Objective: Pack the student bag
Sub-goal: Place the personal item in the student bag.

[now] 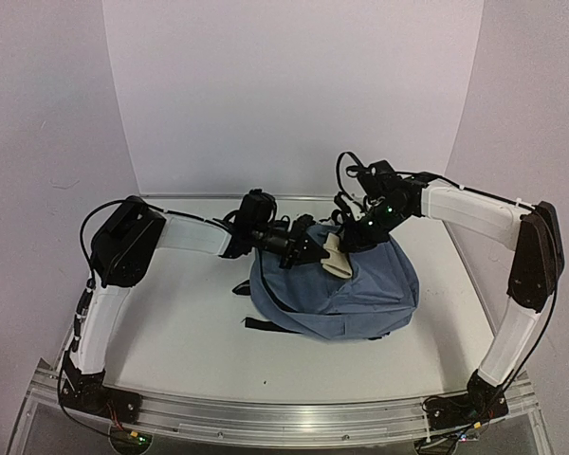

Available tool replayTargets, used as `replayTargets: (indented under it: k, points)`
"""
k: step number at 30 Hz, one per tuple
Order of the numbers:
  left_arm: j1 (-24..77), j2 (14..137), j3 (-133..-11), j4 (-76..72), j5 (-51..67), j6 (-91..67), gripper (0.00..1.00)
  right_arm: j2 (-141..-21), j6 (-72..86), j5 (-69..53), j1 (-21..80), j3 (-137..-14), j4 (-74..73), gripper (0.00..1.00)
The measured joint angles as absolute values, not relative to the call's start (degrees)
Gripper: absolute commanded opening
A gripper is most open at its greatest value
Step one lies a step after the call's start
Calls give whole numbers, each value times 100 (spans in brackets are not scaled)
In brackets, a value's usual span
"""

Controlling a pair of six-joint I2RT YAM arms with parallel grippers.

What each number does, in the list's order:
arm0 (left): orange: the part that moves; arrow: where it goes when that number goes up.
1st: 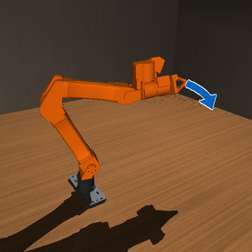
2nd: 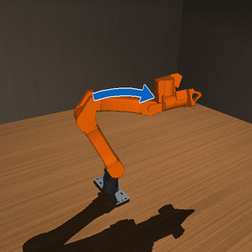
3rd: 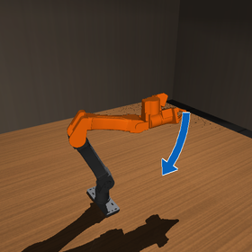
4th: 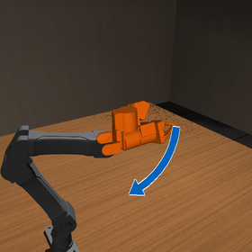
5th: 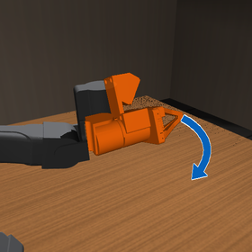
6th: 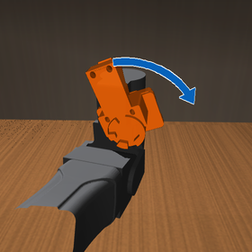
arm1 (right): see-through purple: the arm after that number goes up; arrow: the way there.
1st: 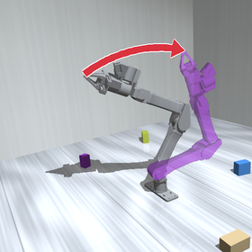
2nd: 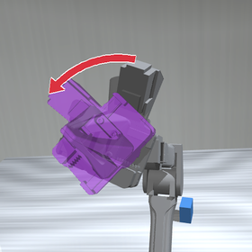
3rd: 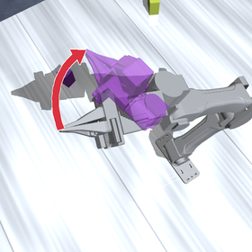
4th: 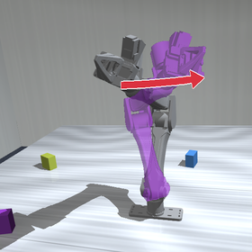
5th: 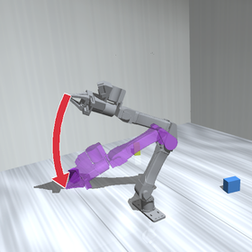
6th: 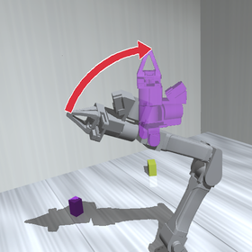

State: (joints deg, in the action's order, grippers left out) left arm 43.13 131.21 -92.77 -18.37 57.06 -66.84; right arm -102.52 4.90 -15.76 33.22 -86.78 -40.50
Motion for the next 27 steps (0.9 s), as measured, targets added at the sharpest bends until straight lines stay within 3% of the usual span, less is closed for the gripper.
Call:
replayTargets:
  k: [12,23,27]
  points:
    - [4325,13528,-9151,-3299,5408,-7627,0,-10252,621,-2189,3238,-8678,-3946,0]
    - [4587,14028,-10626,-1903,5573,-7032,0,-10337,700,-2666,3146,-9078,-4085,0]
    - [4721,14272,-11121,-1148,5505,-6632,9,-10419,734,-2880,3142,-9135,-4071,0]
